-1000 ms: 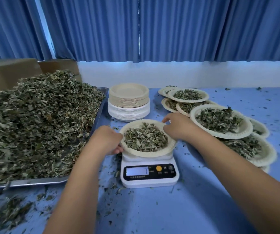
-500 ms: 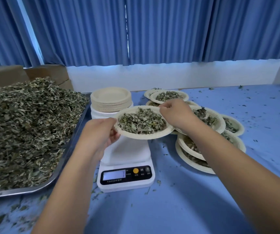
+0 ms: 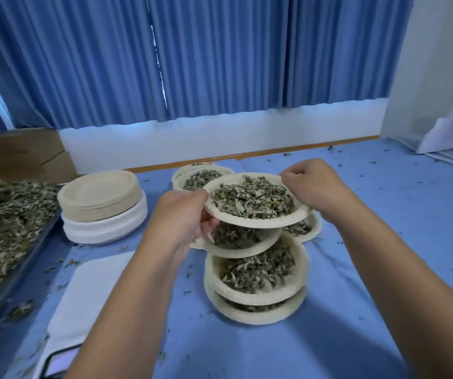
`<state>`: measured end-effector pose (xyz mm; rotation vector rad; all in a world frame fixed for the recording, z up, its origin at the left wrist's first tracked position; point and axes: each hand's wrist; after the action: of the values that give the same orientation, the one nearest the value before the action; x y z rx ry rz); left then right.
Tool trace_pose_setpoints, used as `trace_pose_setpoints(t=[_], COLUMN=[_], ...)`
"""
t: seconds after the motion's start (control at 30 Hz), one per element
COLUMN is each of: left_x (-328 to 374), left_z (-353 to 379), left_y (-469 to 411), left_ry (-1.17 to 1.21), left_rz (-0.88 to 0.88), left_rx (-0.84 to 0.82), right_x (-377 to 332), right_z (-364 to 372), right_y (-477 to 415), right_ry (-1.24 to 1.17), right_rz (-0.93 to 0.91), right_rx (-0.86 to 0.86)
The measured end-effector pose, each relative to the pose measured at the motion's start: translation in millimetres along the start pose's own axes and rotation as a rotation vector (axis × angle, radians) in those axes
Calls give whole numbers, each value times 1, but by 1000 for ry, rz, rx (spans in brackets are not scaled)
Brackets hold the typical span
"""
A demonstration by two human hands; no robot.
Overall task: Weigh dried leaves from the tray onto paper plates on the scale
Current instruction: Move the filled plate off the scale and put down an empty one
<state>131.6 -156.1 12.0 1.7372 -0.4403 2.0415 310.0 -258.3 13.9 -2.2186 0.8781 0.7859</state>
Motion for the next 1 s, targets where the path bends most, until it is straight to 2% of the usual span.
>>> trace_pose_setpoints(t=[0.23, 0.4, 0.53, 0.77, 1.0], left_x=[-26, -63, -95, -133, -150], left_z=[97, 157, 196, 237, 249], left_y=[-5, 0, -1, -3, -6], left_ry=[-42, 9, -38, -75, -153], left_rz=[8, -12, 6, -89, -136], left_rx=[-60, -43, -33, 2, -63], right_x=[68, 116, 155, 202, 235], right_z=[-58, -84, -95, -97, -90], right_y=[-24, -28, -29, -34, -31], right_ry=[-19, -13, -30, -16, 39], right_rz=[114, 176, 232, 308, 380], right_rx=[92, 175, 160, 143, 107])
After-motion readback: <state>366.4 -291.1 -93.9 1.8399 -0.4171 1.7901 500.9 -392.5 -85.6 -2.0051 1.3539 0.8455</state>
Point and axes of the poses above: each hand's wrist, its own y-axis away from the middle knuckle, its own z-axis out of the palm, x = y × z, and after that the axes turned 1 degree about y, right-handed
